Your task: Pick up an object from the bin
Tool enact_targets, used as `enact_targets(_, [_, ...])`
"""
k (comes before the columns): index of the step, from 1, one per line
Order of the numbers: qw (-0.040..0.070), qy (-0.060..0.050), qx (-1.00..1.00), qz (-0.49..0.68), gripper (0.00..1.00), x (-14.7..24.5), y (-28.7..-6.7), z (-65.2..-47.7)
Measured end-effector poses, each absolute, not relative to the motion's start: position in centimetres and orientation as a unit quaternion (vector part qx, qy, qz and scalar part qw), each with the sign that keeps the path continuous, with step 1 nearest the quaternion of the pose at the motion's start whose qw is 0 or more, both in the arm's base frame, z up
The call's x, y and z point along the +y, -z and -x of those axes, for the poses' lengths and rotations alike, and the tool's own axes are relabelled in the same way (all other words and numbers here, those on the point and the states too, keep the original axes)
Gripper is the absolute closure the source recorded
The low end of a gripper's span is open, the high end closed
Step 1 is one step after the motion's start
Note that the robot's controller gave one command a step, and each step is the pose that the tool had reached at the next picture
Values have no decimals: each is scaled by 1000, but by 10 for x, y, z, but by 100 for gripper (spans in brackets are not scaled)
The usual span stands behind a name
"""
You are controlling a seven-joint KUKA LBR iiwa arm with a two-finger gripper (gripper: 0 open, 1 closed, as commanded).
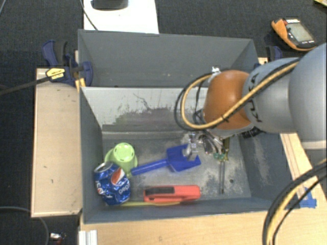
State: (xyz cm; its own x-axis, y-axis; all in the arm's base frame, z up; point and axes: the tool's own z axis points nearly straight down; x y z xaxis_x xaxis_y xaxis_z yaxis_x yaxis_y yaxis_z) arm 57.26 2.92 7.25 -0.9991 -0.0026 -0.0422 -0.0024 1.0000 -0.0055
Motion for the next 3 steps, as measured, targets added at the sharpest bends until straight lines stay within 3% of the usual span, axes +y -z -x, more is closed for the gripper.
enact_targets(1, [21,3,1000,1,100,29,-73,-573])
enact_targets(2, [14,3,1000,1,100,29,-94,-568])
enact_targets(3, [16,3,1000,1,100,29,-149,-570])
